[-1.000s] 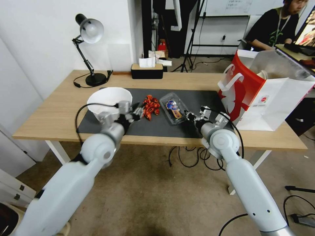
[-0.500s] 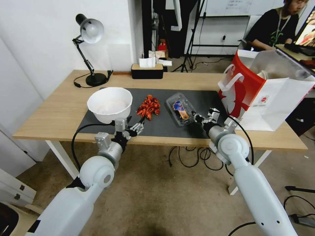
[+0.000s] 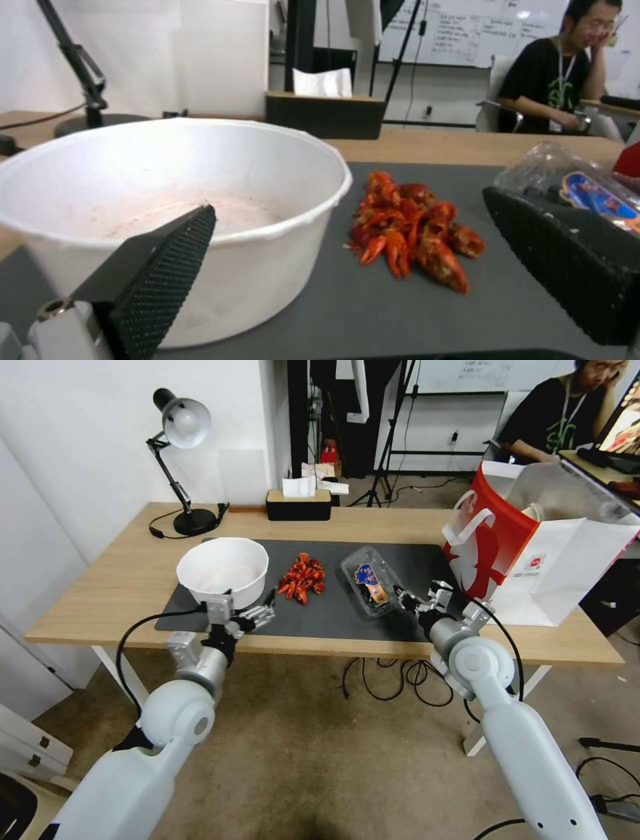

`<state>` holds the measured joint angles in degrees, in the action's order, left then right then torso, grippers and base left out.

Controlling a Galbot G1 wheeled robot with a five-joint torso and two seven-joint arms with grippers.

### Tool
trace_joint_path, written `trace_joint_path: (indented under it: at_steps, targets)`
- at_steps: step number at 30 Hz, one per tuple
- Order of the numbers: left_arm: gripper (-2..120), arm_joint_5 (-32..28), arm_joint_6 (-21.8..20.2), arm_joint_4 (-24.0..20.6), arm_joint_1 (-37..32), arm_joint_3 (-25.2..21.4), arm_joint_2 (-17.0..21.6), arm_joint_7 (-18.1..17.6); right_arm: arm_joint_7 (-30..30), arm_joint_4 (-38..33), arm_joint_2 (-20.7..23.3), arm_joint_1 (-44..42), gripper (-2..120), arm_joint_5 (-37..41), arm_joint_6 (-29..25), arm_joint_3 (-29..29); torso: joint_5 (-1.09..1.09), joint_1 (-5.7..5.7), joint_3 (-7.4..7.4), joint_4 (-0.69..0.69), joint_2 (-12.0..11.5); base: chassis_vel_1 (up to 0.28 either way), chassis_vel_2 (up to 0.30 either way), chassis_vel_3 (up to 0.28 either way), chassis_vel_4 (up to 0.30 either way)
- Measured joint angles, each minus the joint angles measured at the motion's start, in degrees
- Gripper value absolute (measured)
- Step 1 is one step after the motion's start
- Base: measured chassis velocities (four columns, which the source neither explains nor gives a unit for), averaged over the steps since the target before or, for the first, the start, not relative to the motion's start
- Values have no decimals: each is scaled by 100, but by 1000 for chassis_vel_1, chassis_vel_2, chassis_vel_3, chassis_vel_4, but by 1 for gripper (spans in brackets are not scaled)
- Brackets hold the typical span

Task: Close the disposable takeout box, then place it into the delivery bag.

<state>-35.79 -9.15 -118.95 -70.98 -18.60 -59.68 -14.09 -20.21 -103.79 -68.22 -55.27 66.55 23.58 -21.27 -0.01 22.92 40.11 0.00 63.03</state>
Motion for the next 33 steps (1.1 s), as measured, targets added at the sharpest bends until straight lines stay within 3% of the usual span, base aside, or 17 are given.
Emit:
trace_joint_path:
  at_steps: [9,22,33]
  targets:
    - [100,375,406,-144,-829,-427,-185,-10,31,-54,19,-30,6,0,-7,-13,0,-1,0,1,0,0,0,0,0]
    - [100,393,553,-103,-1107,-612,-278,-48,41,-204,62,-79,6,2,12,-4,1,0,0,0,0,0,0,0,0]
    - [100,478,576,8,-1101,-517,-339,-60,234,-1404,746,-47,6,464,-1,15,1,0,0,0,0,0,0,0,0]
